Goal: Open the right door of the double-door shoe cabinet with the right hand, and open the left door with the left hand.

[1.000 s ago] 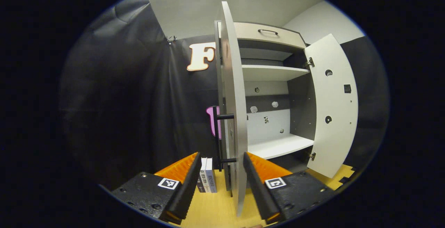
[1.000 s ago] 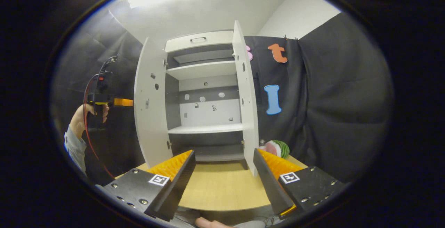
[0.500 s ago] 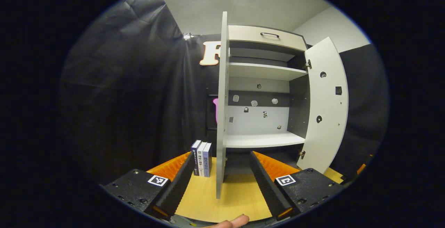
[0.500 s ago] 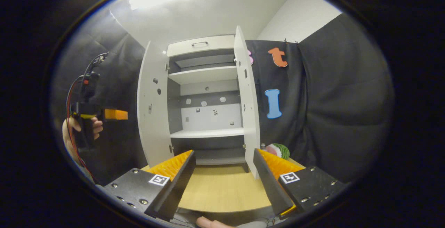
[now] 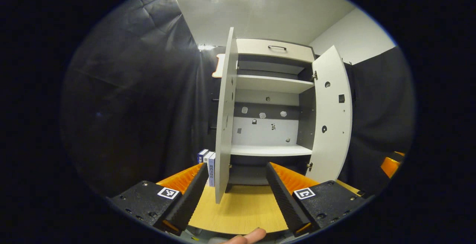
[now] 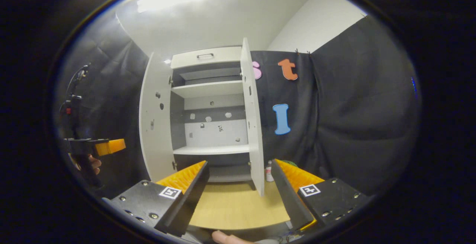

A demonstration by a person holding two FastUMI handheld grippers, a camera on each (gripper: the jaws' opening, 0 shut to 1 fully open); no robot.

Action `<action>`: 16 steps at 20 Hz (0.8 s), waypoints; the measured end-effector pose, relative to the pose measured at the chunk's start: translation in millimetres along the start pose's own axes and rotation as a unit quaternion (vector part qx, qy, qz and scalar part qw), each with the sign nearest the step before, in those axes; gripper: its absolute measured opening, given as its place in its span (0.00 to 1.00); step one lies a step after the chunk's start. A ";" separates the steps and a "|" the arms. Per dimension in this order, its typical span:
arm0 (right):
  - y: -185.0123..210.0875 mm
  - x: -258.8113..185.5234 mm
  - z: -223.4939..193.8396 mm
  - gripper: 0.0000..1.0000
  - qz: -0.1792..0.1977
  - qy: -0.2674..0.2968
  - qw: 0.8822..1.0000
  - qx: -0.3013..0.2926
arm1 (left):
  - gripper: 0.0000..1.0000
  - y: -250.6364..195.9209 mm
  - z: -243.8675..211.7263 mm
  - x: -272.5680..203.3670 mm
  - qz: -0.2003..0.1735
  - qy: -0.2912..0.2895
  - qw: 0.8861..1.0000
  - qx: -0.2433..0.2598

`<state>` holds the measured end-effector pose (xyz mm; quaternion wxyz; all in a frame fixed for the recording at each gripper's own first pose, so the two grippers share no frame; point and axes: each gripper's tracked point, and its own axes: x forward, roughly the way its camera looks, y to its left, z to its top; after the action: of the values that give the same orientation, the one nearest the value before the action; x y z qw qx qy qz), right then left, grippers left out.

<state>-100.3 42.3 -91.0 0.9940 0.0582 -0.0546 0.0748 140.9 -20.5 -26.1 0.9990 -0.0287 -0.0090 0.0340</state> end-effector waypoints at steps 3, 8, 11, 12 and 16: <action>-2.8 -3.3 4.3 1.00 -0.002 -0.005 1.000 0.000 | 0.96 -9.8 -6.4 -6.0 -0.008 0.004 1.000 -0.022; 6.2 -5.9 -2.2 1.00 0.006 0.003 1.000 -0.007 | 0.96 -14.6 -17.0 -12.9 -0.021 0.020 1.000 -0.010; 14.0 -3.7 -6.9 0.99 0.010 0.007 1.000 -0.013 | 0.96 -15.4 -19.5 -13.6 -0.027 0.025 0.999 -0.008; 17.0 -4.7 -6.5 1.00 0.011 0.006 1.000 -0.014 | 0.96 -15.4 -18.8 -14.4 -0.026 0.023 0.999 -0.009; 31.9 -5.7 -8.3 0.99 0.028 -0.007 1.000 -0.008 | 0.93 -15.5 -17.8 -7.9 -0.025 0.010 1.000 -0.008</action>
<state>-109.9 73.8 -96.5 0.9916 0.0491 -0.0634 0.1019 134.4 -37.5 -43.1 0.9993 -0.0369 -0.0003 0.0087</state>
